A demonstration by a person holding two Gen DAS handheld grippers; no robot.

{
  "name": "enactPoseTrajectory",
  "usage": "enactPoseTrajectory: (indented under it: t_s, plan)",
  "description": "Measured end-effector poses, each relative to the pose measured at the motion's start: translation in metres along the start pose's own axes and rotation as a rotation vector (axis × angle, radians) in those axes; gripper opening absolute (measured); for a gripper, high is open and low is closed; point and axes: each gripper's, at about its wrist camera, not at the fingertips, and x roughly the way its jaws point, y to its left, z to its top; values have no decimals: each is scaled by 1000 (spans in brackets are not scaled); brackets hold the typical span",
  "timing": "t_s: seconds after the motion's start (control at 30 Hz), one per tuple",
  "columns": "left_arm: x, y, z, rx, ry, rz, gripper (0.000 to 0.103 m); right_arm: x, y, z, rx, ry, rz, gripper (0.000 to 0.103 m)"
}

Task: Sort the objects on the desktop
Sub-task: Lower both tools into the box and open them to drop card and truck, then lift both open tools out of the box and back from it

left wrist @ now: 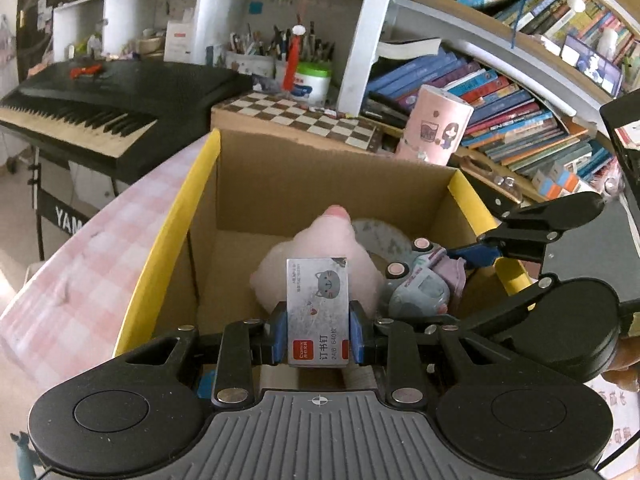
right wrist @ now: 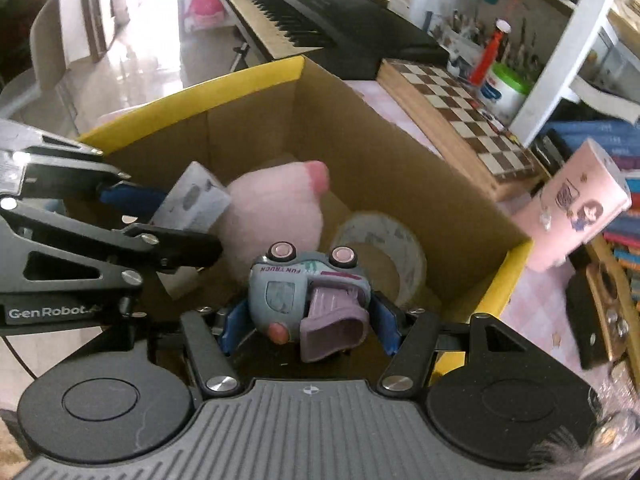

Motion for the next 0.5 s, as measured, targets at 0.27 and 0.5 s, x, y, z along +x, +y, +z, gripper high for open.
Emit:
enactPoseTrajectory:
  t_s: [0.27,0.5]
  plan:
    - [-30,-13,-6,44,-116,17,55,-29,-1,-15,108,-71,-96,66]
    - [-74,-20,-15,46,-239,-10,77,-77,16,-44,213,-186,-161,74]
